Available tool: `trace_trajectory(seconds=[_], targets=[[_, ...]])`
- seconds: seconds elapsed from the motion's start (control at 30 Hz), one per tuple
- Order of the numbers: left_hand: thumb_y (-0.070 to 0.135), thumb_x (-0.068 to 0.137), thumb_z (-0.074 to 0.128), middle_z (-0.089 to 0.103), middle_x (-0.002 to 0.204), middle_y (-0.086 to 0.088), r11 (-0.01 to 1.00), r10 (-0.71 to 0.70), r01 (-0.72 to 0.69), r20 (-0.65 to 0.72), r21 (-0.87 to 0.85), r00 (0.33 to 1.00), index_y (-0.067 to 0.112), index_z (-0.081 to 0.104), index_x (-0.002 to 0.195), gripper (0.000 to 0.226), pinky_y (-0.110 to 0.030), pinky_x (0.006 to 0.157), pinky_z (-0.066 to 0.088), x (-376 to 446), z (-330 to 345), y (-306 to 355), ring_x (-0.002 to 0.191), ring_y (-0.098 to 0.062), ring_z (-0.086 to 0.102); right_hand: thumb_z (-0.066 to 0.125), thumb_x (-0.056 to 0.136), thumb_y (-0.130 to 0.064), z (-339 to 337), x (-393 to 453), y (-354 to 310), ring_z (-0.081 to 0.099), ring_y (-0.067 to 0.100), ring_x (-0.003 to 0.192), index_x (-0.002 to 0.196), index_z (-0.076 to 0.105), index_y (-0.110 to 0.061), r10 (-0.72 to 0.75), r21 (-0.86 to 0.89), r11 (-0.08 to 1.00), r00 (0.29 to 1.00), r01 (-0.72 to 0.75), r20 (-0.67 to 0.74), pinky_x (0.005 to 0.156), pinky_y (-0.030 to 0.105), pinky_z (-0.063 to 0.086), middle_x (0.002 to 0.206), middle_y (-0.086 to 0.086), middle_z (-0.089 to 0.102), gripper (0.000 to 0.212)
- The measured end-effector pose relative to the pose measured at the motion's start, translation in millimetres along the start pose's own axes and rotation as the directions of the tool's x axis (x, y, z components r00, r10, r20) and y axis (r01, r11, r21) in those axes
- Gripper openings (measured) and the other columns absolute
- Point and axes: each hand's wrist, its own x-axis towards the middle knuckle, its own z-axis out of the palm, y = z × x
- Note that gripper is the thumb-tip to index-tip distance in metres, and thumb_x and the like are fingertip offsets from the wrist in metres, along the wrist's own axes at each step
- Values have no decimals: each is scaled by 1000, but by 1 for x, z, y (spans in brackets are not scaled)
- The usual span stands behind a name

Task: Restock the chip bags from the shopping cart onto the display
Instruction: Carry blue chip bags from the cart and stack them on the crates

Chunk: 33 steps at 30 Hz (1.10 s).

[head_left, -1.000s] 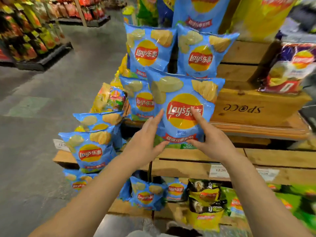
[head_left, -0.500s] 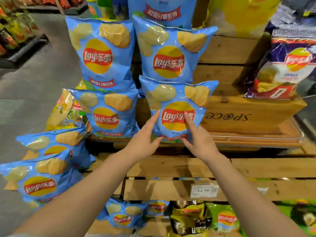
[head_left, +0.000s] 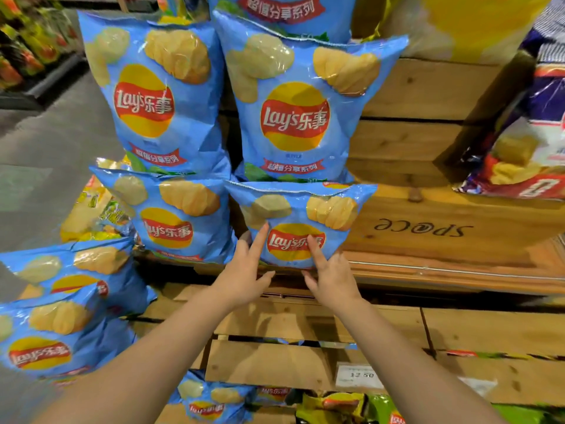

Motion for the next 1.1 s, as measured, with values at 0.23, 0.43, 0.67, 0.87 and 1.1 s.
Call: trace_trajectory(seconds=[0.23,0.43,0.67,0.87,1.1], targets=[[25,90,60,-2,153,-10,996,-47,57,-146,66,988,52,-26,126,97,-36,107,32,-2,7,8,139,-30,23,55,94,-23,-15,-5,3,30,40,134,142,-17,-53,36,135,989,985,-59,169,105,43,40,146,25,24,92],[16,74,73,6,152,-9,985,79,17,-535,172,841,31,6,144,98,-51,113,11,-19,28,32,142,-30,5,74,77,-15,-26,-17,-5,16,50,139,149,8,-30,62,39,998,981,-56,-186,100,64,37,151,30,4,99],[43,68,76,-7,158,-7,826,336,-57,-408,560,849,17,-15,150,125,-49,113,-5,14,11,33,146,-24,-13,83,68,-32,-35,-3,-18,15,39,139,144,23,-1,0,-91,996,986,-16,-165,108,51,27,150,30,24,102],[64,71,64,-3,156,-8,742,319,-53,-282,668,905,16,-17,147,121,-50,113,0,27,-7,19,143,-26,0,77,74,-44,-42,14,-14,-5,33,140,150,-4,-8,5,-156,988,999,1,37,113,44,10,151,22,-7,117],[43,80,68,-15,155,-5,813,265,-65,-269,579,926,20,-9,150,108,-49,114,-7,3,-10,39,146,-23,-10,42,99,-42,-69,2,-26,-33,18,135,143,-22,-18,66,-60,997,978,-55,197,112,36,-16,149,6,-32,82]])
